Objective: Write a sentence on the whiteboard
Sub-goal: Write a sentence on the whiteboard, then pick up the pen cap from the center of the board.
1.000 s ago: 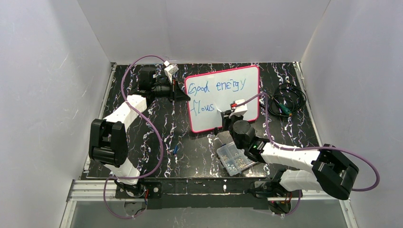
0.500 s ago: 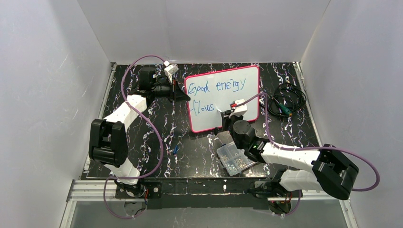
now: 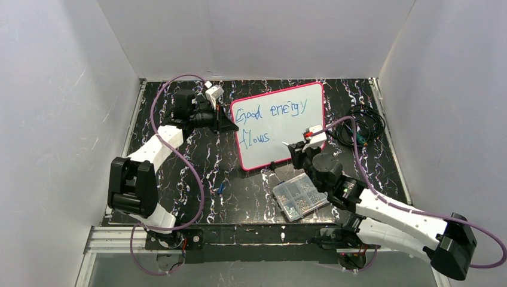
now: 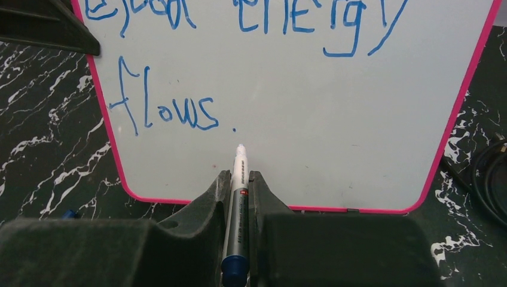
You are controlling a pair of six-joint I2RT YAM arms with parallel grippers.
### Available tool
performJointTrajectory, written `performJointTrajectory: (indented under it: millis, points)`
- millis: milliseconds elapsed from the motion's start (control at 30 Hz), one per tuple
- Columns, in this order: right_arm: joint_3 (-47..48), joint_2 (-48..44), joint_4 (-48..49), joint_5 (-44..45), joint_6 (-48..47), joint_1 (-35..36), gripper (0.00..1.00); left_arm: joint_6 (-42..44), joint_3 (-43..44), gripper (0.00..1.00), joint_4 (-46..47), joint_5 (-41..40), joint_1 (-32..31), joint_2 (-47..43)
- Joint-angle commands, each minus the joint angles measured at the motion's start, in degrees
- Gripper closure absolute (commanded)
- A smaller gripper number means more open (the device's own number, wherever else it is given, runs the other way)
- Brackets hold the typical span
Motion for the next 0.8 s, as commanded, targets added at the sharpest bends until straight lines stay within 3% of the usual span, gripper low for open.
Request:
performJointTrajectory:
  millis: [0, 367, 533, 600, 767]
  points:
    - [4.98, -3.30, -8.70, -1.96, -2.19, 0.08, 0.99, -0.57, -1.87, 0.85, 0.90, -0.89, -0.50, -5.21]
    - [5.42, -11.63, -15.05, -2.78, -3.20, 0.08, 0.99, 0.84, -7.78, 0.50, -3.82, -8.59, -0.52, -12.13]
    - [4.14, -14.73, -15.05, -2.61, -3.51, 0.08, 0.99, 0.84, -10.02, 0.42, -5.66, -11.52, -0.49, -15.70]
    - [4.02, -15.53, -15.05, -2.69, -3.97, 0.08, 0.99, 0.88, -10.87, 0.34, -7.14, -13.20, -0.52, -17.21]
    - [3.49, -17.55, -14.70, -2.72, -4.89, 0.08, 0.99, 1.19, -12.76, 0.32, -10.42, -14.80, -0.52, -20.78]
